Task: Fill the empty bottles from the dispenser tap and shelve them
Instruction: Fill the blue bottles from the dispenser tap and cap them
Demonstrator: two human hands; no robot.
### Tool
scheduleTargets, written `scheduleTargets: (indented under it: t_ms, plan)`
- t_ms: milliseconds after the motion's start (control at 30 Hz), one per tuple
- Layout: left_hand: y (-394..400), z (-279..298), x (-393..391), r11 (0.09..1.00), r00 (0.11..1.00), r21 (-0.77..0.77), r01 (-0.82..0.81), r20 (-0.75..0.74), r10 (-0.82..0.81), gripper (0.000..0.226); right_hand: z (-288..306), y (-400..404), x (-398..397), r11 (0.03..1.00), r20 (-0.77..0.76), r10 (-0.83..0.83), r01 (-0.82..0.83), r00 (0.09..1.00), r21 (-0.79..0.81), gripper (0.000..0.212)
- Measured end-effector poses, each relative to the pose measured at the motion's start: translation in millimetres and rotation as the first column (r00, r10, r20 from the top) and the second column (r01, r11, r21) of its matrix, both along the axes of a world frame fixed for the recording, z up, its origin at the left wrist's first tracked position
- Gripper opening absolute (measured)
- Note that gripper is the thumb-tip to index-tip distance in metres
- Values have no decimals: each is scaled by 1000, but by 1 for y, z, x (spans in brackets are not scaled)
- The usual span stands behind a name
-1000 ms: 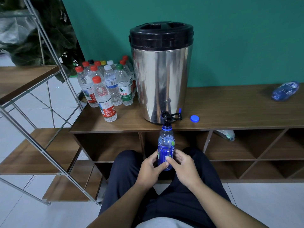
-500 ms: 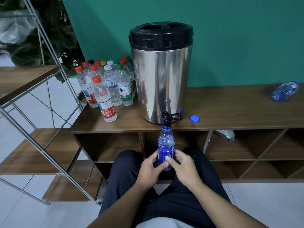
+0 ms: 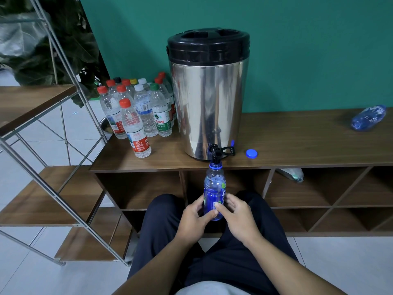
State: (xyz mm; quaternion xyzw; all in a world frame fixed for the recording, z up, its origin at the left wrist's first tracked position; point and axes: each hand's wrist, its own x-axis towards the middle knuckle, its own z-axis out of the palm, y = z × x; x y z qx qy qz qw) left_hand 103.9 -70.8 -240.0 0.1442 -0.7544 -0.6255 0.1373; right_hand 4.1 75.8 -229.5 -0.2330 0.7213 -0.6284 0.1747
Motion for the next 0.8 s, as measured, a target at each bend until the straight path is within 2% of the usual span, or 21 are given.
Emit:
scheduleTargets:
  t_ms: [800]
  plan:
    - [0, -2, -1, 999, 1000, 33, -2, -7, 3, 51, -2, 0, -1, 1000, 26, 9, -8, 1000, -30, 35]
